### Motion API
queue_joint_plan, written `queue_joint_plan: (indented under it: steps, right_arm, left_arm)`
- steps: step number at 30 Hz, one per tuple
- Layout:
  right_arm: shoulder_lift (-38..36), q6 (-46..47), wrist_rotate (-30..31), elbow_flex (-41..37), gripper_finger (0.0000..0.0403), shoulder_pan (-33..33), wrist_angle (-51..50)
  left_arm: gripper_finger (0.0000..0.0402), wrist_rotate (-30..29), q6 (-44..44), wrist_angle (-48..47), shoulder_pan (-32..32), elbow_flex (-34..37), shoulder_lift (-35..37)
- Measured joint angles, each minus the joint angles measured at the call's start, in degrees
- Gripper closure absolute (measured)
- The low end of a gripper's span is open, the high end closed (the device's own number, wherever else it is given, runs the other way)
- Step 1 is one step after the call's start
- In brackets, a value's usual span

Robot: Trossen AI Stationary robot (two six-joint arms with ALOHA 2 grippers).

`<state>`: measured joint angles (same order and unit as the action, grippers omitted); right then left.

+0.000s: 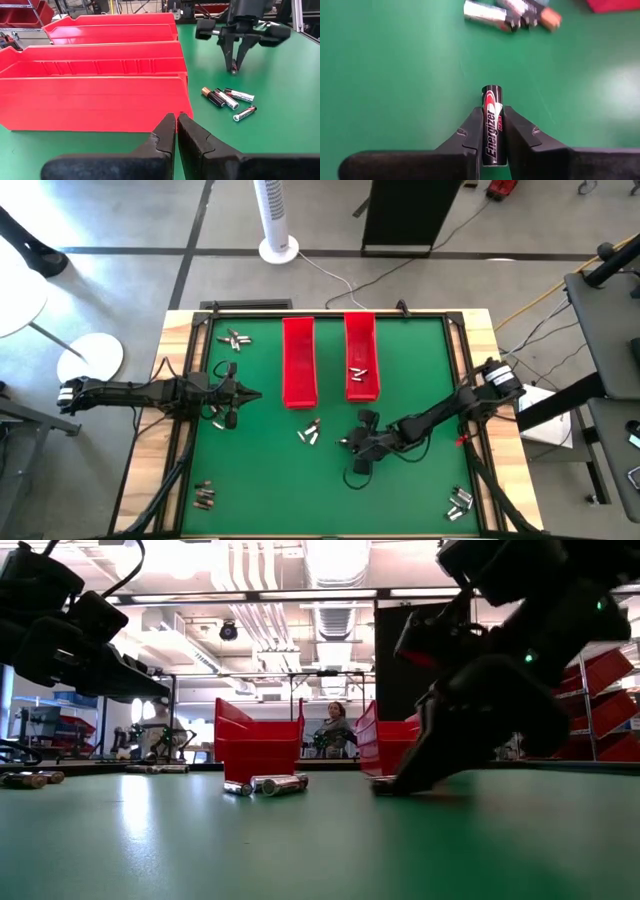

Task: Sort batteries
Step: Put the silver battery into the right red bin

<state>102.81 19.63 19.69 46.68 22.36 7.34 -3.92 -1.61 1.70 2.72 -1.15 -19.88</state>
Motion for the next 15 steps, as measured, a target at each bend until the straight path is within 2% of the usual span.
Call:
queue_joint_plan:
  steps: [3, 9, 15]
  right_arm:
    - [-3.83, -1.83, -1.69, 2.67, 0.0360, -0.60, -12.44]
    - [-10.35, -8.20, -0.82, 11.05, 0.0360, -3.85, -37.70]
    - [-13.12, -17.78, 0.52, 18.35, 0.0360, -10.49, -49.24]
  left_arm:
    - [0.0402, 0.00, 0.00, -0.01, 0.00, 0.00, 0.02]
    - [0.0402, 0.00, 0.00, 0.18, 0.00, 0.00, -0.03]
    - [0.0402, 0.00, 0.00, 0.28, 0.00, -0.02, -0.12]
